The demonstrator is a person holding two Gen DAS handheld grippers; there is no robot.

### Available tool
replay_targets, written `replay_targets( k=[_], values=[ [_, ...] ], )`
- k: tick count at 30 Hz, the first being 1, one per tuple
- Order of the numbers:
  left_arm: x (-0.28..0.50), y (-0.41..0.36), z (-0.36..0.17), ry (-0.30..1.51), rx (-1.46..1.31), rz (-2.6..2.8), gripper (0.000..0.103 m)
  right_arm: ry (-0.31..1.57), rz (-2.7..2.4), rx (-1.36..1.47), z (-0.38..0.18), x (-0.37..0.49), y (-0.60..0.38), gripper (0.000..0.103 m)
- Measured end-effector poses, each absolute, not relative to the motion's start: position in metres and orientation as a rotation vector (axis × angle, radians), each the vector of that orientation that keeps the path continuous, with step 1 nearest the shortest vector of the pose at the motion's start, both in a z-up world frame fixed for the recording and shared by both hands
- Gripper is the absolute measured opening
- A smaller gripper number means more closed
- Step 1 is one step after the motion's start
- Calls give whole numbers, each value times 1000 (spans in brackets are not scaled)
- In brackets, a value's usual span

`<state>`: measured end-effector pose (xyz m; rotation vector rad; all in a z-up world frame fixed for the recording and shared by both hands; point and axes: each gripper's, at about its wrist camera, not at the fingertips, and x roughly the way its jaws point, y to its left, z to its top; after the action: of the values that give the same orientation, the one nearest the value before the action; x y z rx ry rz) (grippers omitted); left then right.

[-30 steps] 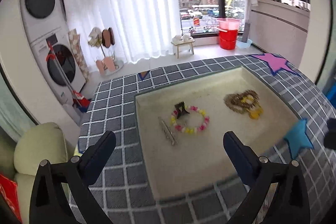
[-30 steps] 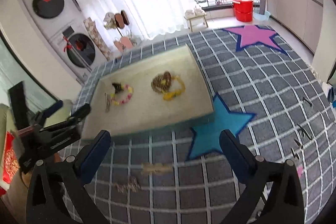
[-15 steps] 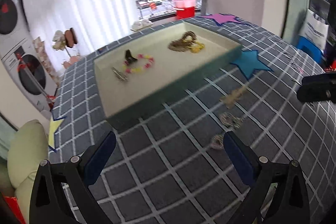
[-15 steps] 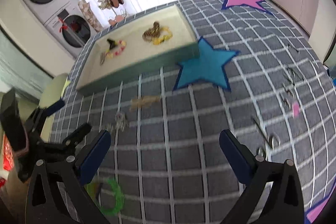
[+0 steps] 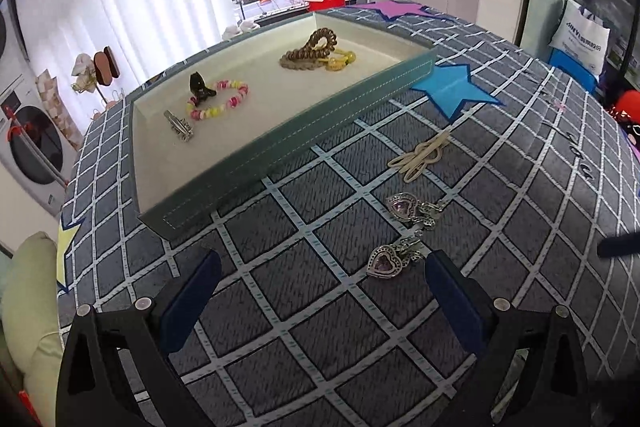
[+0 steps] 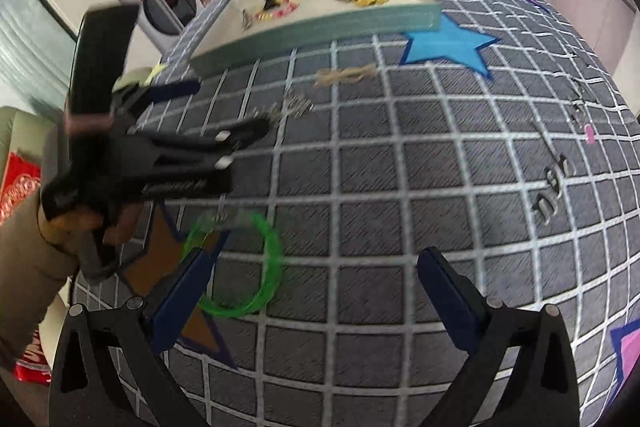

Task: Organize jewelry
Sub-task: 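Grasp the silver heart pendant with the left tool while the right tool grasps the green bangle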

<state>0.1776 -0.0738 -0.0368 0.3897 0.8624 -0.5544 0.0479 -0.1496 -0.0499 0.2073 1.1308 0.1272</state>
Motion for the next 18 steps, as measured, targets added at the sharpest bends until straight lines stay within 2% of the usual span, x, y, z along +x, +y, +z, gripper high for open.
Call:
replay_targets(
  k=[5, 7, 10, 15, 17, 18],
  values=[
    [177, -79, -38, 861, 392, -543, 103, 1130, 46, 131, -56, 46, -130, 83],
    [175, -81, -38, 854, 398, -540, 102, 1120, 20, 95, -55, 45, -124, 74],
    [175, -83, -39, 863, 394, -540, 96, 1112, -3, 43, -56, 44, -117, 70],
    [171, -85, -36, 871, 371, -581, 74, 1099, -12, -11, -56, 40, -110, 65],
    [169, -85, -36, 885, 354, -613, 58, 1098, -8, -13, -55, 40, -109, 61],
    [168, -86, -36, 891, 348, -624, 53, 1097, -4, -14, -55, 40, -109, 57]
  ],
)
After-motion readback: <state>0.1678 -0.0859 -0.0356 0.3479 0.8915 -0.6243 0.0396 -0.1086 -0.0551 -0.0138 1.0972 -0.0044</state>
